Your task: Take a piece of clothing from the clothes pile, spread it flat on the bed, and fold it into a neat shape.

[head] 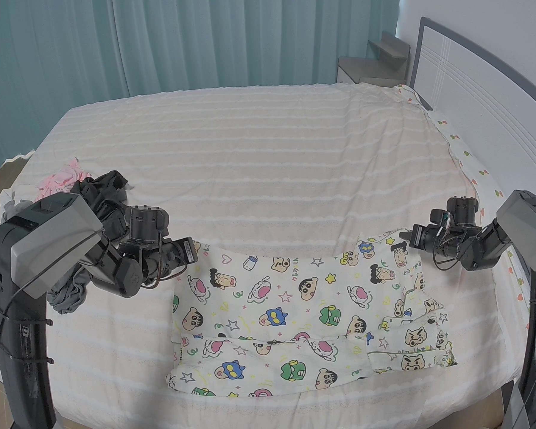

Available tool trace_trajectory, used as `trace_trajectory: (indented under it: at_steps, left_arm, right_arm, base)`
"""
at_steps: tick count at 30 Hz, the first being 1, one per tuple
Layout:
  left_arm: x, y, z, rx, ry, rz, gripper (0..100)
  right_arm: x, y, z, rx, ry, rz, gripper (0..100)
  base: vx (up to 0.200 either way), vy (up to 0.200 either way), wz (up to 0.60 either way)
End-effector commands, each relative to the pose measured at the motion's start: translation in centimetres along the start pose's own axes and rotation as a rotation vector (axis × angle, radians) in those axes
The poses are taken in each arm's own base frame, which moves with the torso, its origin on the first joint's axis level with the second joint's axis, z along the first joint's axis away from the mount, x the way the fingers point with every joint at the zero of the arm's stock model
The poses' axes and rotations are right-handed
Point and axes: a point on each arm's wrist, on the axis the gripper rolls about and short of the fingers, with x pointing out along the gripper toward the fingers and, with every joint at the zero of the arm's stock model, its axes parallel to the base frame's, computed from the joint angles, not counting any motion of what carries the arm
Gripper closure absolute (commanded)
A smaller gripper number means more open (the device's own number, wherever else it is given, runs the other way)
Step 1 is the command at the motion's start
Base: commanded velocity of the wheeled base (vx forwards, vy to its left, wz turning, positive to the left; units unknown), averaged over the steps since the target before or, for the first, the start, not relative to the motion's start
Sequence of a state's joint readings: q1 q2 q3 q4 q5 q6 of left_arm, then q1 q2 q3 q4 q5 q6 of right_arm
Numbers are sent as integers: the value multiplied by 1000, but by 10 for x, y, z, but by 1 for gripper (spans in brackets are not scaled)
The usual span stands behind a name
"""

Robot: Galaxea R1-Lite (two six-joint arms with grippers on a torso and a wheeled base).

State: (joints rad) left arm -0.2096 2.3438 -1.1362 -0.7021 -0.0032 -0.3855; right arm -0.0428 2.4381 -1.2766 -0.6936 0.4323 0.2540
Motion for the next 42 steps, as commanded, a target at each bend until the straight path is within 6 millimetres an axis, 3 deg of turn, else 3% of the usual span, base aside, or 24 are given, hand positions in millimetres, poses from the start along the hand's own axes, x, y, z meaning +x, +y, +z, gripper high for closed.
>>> trace_trajectory:
  at_steps: [1,10,32,42]
  left_arm:
    - [-11,-3,9,-1,-21,-8,100]
    - [-15,-4,17,-4,-51,-2,100]
    - [-5,-7,43,-12,-145,12,100]
    - [-7,-5,37,-10,-105,29,100]
  right_arm:
    - [-9,4,7,-5,-13,8,100]
    - [-18,13,19,-21,-43,39,100]
    - [-14,19,38,19,-129,65,100]
    - [-38,24,34,31,-94,86,100]
  base:
    - [0,0,0]
    - [0,0,0]
    - [0,0,0]
    - [0,0,0]
